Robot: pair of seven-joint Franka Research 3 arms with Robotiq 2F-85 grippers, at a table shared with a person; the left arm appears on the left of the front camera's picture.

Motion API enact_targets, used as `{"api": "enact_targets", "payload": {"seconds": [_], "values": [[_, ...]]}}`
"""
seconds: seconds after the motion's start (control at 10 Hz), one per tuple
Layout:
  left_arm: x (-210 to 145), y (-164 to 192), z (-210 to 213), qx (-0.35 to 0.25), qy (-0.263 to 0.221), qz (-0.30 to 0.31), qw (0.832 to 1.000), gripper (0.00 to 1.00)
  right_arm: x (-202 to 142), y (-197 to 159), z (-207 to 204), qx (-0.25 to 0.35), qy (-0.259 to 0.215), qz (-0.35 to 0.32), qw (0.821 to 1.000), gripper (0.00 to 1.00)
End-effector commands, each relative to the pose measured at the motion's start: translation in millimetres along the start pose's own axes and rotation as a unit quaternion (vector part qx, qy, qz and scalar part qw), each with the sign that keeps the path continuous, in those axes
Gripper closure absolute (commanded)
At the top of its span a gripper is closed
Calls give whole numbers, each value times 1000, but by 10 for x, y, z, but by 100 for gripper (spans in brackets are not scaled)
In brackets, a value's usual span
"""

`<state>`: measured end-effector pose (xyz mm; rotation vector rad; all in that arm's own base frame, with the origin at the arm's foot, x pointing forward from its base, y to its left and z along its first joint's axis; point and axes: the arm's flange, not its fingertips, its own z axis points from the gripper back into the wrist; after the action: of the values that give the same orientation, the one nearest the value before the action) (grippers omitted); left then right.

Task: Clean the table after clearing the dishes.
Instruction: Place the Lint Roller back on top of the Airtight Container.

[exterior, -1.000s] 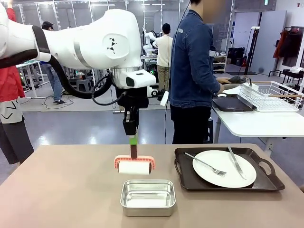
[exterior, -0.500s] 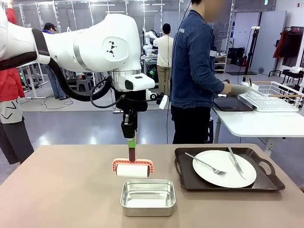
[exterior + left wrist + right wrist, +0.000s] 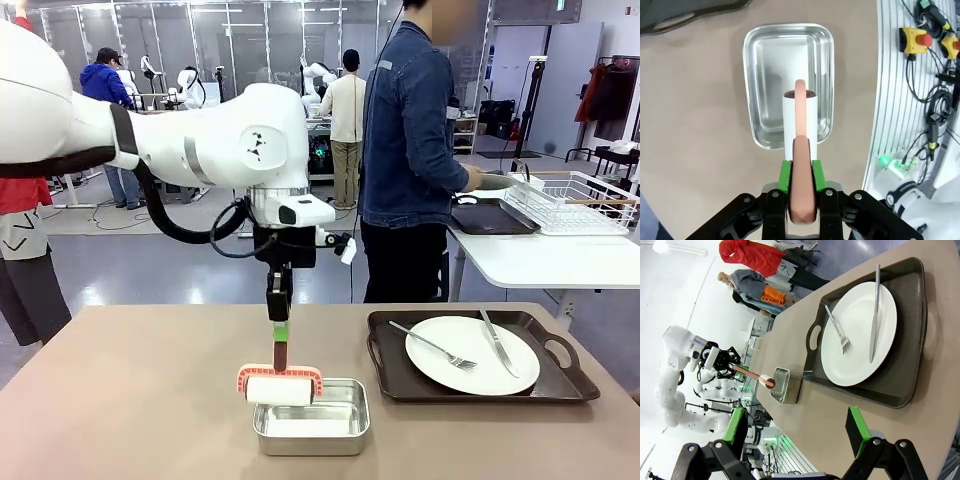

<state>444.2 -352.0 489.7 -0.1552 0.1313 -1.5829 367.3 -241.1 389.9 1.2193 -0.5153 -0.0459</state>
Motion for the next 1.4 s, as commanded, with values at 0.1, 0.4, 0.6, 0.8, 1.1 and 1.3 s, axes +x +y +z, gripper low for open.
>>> {"api": "enact_targets", "payload": {"seconds": [0.1, 0.4, 0.6, 0.8, 1.1, 1.3], "values": [[176, 31, 6, -17, -2, -7, 1000, 79, -2, 40, -1, 3, -5, 2, 1000, 0], [301, 201, -140, -22, -6, -6, 1000, 79, -2, 40, -1, 3, -5, 2, 1000, 0], [325, 311, -214, -25, 1, -3, 1000, 79, -2, 40, -1, 3, -5, 2, 1000, 0], [245, 484, -318, -30, 3, 17, 999, 79, -2, 40, -1, 3, -5, 2, 1000, 0], [173, 703, -453, -23, 5, 25, 999, 79, -2, 40, -1, 3, -5, 2, 1000, 0], [147, 760, -505, -28, 14, 25, 999, 79, -2, 40, -1, 3, -5, 2, 1000, 0]]}}
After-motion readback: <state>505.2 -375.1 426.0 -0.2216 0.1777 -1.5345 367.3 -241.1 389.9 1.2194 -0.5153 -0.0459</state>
